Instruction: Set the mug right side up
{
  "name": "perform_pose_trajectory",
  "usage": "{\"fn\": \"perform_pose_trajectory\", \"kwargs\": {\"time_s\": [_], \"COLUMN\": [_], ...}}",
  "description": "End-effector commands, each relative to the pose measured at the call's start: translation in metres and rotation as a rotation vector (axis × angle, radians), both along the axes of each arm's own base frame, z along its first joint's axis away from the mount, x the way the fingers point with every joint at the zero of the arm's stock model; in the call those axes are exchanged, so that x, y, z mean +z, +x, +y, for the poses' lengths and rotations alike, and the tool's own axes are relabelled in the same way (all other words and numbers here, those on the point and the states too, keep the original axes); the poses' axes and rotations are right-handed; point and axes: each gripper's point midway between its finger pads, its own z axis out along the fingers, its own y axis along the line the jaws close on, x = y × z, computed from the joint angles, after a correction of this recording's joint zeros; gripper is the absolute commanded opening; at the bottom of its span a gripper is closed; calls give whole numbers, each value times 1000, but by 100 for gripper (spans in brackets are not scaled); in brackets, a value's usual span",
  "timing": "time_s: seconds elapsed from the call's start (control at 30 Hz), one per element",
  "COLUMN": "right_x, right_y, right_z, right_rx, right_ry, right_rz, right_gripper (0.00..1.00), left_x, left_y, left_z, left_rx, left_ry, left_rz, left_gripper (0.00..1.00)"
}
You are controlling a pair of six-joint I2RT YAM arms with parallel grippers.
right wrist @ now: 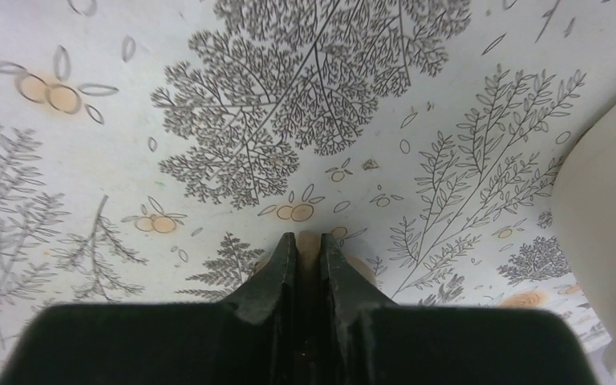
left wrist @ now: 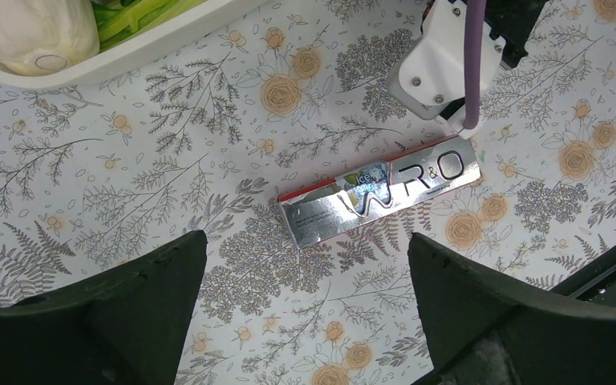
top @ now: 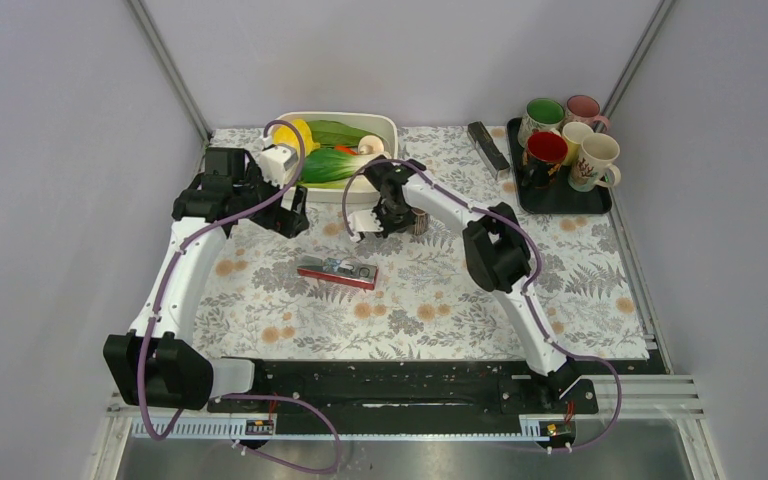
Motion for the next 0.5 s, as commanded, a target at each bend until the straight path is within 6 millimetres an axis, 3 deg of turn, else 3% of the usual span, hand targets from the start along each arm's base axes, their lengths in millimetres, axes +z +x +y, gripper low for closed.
{"fn": "perform_pose_trajectory", "kwargs": {"time_s": [0.0, 0.1, 0.13, 0.27, 0.47], "right_x": [96, 149, 176, 230, 335], "right_y": [-10, -28, -38, -82, -162], "right_z": [25, 39, 43, 52, 60], "right_rx": [-60, -89, -79, -24, 114], "right_ry": [240, 438, 523, 792, 1209], "right_rz": [-44, -50, -62, -36, 126], "right_gripper": [0, 0, 0, 0, 0], "left_x": [13, 17, 20, 37, 104], "left_y": [4, 2, 0, -4, -20], "left_z": [-3, -7, -9, -20, -54], "left_rx": [-25, -49, -64, -115, -239], "left_ry": [-23, -38, -46, -96, -241], "left_rz": [-66, -69, -68, -76, -160], "left_gripper": [99, 99, 99, 99, 99]}}
